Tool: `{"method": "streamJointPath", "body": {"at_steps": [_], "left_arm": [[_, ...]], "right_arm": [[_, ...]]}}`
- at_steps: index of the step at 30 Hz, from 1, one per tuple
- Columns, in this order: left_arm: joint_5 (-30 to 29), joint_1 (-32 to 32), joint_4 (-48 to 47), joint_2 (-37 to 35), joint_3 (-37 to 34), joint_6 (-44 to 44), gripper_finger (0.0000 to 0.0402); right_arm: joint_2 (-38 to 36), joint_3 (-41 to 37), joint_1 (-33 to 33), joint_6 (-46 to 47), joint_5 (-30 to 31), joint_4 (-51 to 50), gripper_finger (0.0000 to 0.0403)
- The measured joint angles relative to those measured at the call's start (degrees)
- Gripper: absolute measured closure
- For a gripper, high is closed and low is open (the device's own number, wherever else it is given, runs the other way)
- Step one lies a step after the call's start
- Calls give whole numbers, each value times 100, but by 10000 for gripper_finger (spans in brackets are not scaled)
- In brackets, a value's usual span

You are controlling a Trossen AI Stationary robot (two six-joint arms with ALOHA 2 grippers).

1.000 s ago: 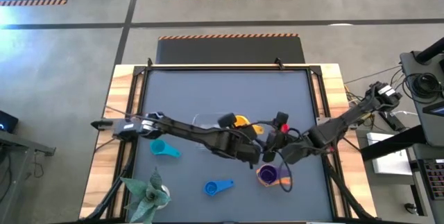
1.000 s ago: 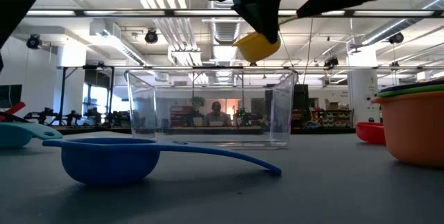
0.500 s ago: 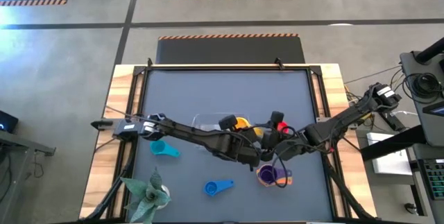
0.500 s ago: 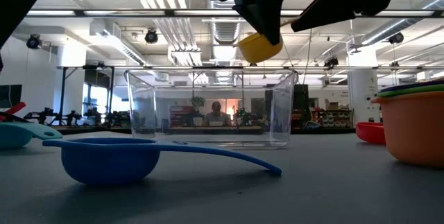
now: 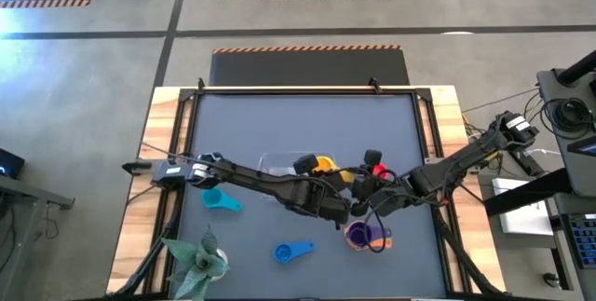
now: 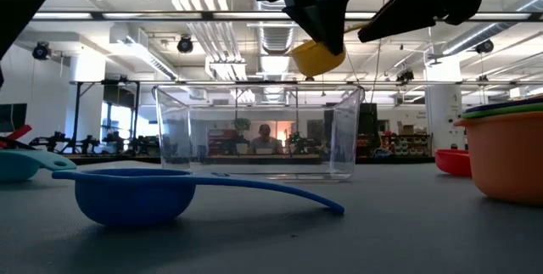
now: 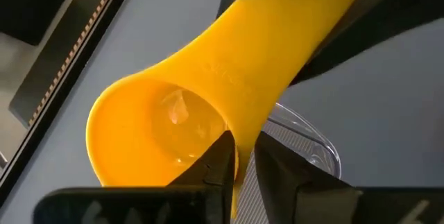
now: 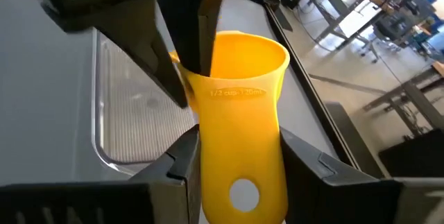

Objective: Nest measuring cups in basket
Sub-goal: Stack the yellow measuring cup on top of the purple measuring cup

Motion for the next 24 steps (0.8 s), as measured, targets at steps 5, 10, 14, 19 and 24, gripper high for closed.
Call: {"method": "streamJointPath", "body": {"at_steps": [5,10,14,19,24], "left_arm": [[-230,-125,-520,-24,101,-120,344],[-1508,-625,-1395,-307,72,-828,338],[-2072,-1077,-1845,-503,-49,-1447,348],[-1965,-1264,-1728,-890,-553,-1380,380],[-1585,-1263,-168,-1417,-1708,-1184,400]], "right_arm": [[-162,0,-2,592,224,-656,283],[-514,-6,145,1494,231,-1653,283],[-921,-88,489,2093,18,-2130,283],[-1199,-242,1101,2449,-337,-2067,283],[-1197,-313,1717,2929,-351,-2062,283]]}}
